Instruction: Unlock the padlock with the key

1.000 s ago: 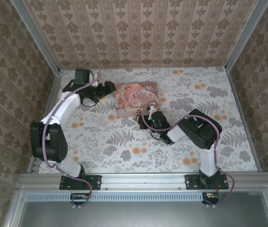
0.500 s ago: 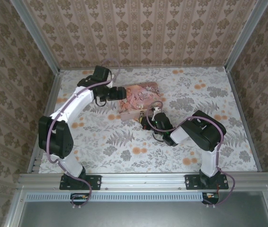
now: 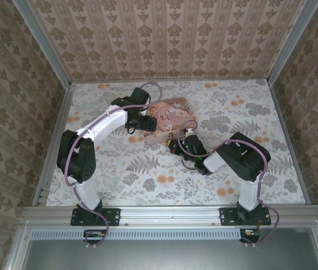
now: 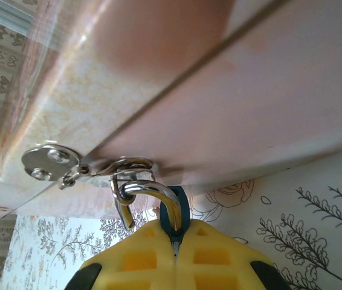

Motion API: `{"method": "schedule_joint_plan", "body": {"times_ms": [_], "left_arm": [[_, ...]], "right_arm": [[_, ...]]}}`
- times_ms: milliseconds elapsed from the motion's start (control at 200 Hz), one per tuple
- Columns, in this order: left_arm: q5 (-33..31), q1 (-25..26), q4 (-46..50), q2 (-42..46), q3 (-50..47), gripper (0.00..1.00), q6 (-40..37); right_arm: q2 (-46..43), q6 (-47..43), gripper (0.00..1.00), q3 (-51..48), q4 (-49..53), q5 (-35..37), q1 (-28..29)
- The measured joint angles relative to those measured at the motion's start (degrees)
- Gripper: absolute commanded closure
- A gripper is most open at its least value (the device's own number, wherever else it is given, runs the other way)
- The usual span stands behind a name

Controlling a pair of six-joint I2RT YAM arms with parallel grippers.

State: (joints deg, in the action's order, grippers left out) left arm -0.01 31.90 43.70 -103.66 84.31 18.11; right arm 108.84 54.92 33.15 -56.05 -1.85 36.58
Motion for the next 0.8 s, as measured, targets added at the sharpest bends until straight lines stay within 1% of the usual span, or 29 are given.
{"method": "schedule_joint_plan", "body": {"times_ms": [150, 415, 675, 795], "left_arm": [[-1.22, 0.66, -0.24, -0.04, -1.57, 0.16, 0.02], [-1.68, 1.14, -2.19, -0.24, -3.15, 0.17, 0.04], [-1.68, 1.62, -4.66, -0.24, -4.02, 0.18, 0.07], [-1.33, 1.86, -5.6, -0.46, -4.07, 0.18, 0.07]], "right_arm": [[0.07, 3.23, 1.0, -1.2, -2.19, 0.04, -0.24], [2.75, 8.96, 1.0, -2.99, -10.01, -0.31, -1.16], [2.64, 10.95, 1.0, -3.65, -10.97, -1.2, -2.75], [0.59, 10.82, 1.0, -3.61, -7.45, -1.86, -3.91]]}}
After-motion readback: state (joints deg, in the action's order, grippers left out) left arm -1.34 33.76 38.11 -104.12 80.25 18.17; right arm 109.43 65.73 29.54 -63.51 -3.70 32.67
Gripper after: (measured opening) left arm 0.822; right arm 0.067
